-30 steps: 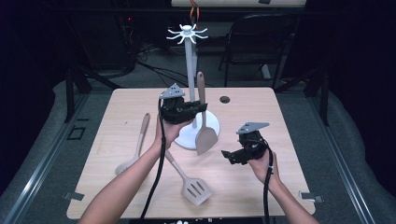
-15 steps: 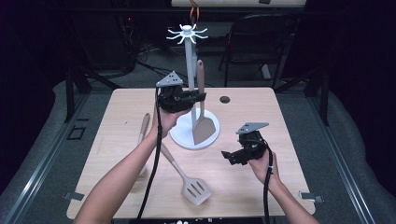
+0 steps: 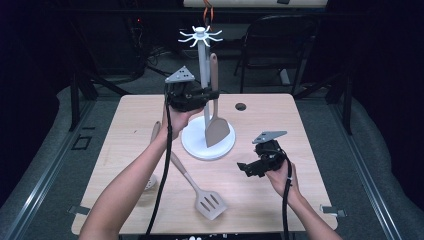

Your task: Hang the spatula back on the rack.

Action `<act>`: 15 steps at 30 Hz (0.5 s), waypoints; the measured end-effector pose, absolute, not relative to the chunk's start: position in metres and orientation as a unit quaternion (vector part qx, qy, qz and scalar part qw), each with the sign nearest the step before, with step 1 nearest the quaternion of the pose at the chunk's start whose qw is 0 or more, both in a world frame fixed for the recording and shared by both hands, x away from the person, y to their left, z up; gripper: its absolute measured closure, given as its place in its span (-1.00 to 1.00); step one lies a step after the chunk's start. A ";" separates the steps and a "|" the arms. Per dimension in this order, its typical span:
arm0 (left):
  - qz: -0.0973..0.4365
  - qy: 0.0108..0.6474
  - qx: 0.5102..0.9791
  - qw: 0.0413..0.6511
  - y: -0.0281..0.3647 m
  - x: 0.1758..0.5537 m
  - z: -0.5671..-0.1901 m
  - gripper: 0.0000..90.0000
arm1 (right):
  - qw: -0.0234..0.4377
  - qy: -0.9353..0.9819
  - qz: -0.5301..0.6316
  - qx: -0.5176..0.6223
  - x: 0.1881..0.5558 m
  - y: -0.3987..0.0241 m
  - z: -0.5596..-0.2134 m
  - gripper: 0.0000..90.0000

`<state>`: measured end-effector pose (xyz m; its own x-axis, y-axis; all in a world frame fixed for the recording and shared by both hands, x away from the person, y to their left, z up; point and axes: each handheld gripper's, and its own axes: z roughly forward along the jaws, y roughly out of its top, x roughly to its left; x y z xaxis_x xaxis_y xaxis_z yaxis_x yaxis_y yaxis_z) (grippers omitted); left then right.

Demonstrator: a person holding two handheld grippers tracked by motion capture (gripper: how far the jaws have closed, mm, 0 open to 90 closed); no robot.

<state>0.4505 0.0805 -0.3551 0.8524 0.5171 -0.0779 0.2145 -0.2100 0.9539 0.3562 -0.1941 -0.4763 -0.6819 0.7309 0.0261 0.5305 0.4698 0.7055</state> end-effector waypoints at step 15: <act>0.130 0.243 0.762 0.586 0.082 0.460 -0.341 0.70 | 0.140 0.849 0.355 0.364 0.355 -0.192 -0.476 -0.95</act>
